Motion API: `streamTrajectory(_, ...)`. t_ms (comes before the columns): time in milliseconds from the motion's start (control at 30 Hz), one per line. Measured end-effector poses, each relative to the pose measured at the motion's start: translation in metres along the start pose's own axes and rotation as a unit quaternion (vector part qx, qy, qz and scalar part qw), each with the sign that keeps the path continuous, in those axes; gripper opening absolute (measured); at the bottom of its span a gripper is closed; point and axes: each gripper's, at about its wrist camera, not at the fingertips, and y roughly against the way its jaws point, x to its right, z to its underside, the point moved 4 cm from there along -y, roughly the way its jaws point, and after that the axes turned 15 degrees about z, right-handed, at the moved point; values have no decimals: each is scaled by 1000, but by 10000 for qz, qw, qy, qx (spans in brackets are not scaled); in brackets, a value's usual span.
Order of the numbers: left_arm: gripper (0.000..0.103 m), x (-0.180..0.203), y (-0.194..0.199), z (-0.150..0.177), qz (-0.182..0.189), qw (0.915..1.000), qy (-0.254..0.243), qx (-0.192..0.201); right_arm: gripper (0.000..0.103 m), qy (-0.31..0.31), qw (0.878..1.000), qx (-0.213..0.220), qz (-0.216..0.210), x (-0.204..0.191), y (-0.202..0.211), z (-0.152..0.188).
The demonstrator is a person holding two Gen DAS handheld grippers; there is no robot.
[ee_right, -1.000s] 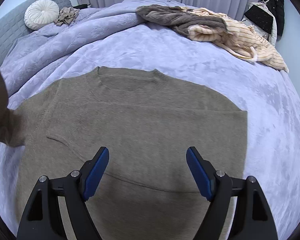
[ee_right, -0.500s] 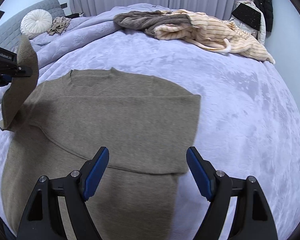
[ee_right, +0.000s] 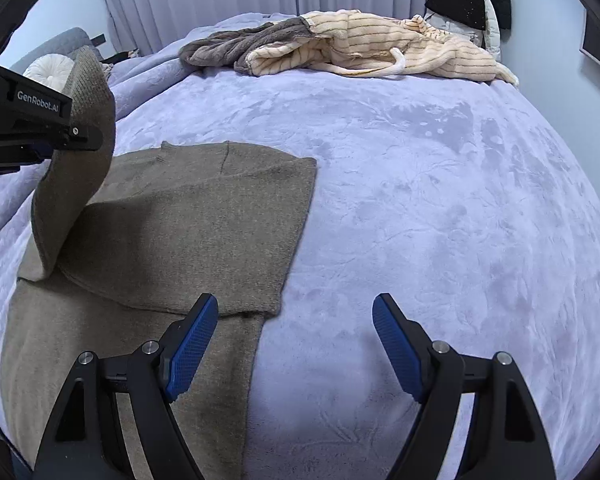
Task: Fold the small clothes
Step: 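Lay the sleeve down and open the left gripper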
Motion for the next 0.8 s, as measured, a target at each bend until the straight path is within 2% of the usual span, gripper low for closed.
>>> streamTrajectory(233, 16, 2, -35, 28, -153, 9990, -120, -390, 83, -161, 9998, -61, -48, 13, -6, 9)
streamTrajectory(367, 16, -2, -48, 37, -4, 9984, -110, -556, 83, -217, 9996, -114, -138, 14, -9, 12)
streamTrajectory(433, 43, -3, -53, 42, 220, 9972, -86, -704, 83, -237, 9994, -125, -206, 12, -9, 13)
streamTrajectory(467, 85, -4, -55, 44, 314, 9966, -58, -755, 83, -236, 9993, -129, -245, 11, -8, 13)
streamTrajectory(500, 102, -7, -55, 44, 327, 9970, -27, -707, 83, -223, 9993, -124, -288, 9, -7, 13)
streamTrajectory(567, 102, -9, -44, 42, 412, 9981, -93, -450, 83, -183, 9991, -89, -383, 4, -5, 12)
streamTrajectory(633, 102, -12, -37, 42, 756, 9957, -62, -540, 83, -118, 9985, -48, -532, -2, -2, 11)
streamTrajectory(700, 102, -16, -24, 42, 1052, 9934, -93, -440, 83, -90, 9970, -64, -769, -9, 0, 11)
streamTrajectory(800, 102, -34, -2, 39, 1189, 9923, -274, -228, 83, -100, 9928, -71, -1190, -18, 3, 9)
